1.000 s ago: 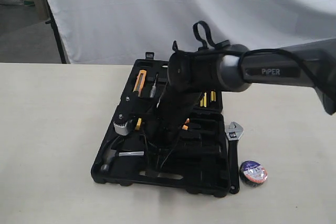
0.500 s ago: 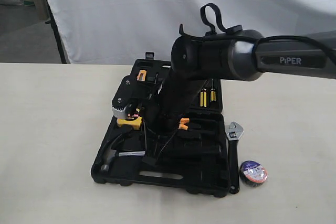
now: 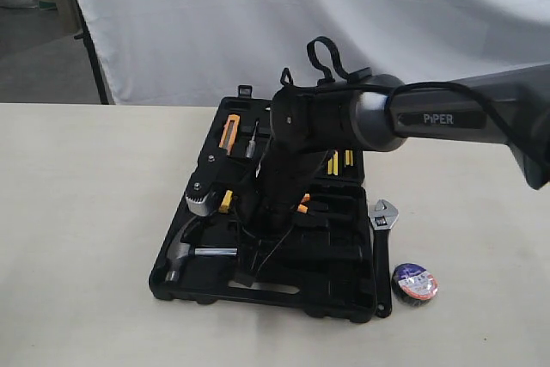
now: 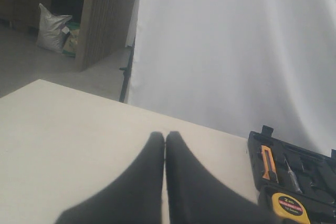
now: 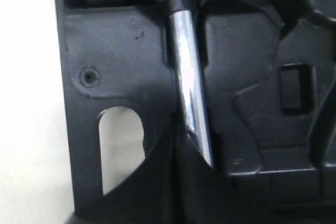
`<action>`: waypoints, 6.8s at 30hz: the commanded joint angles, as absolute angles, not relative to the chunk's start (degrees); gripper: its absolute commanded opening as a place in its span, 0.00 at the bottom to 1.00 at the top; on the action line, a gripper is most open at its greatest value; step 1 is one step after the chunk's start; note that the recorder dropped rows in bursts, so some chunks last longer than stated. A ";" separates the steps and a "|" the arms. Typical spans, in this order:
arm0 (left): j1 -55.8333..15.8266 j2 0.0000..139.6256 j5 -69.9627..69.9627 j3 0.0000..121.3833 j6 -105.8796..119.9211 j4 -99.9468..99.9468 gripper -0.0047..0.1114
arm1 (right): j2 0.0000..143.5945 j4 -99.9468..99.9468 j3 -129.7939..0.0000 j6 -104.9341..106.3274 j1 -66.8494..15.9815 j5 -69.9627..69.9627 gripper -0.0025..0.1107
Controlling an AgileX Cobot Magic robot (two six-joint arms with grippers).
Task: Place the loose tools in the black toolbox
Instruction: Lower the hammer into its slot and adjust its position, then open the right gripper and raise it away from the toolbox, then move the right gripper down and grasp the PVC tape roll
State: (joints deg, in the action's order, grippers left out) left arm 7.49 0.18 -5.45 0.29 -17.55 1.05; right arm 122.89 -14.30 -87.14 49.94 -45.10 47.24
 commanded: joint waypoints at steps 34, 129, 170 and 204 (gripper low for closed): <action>8.94 0.00 -5.03 0.44 -17.82 1.30 0.05 | 125.05 -14.05 -86.56 47.53 -40.76 48.58 0.02; 8.94 0.00 -5.03 0.44 -17.82 1.30 0.05 | 106.95 -17.42 -65.65 30.24 -17.51 39.05 0.33; 8.94 0.00 -5.03 0.44 -17.82 1.30 0.05 | 106.10 -15.30 -52.02 38.17 -20.12 29.92 0.90; 8.94 0.00 -5.03 0.44 -17.82 1.30 0.05 | 103.80 -9.93 -52.65 35.03 -20.12 33.42 0.02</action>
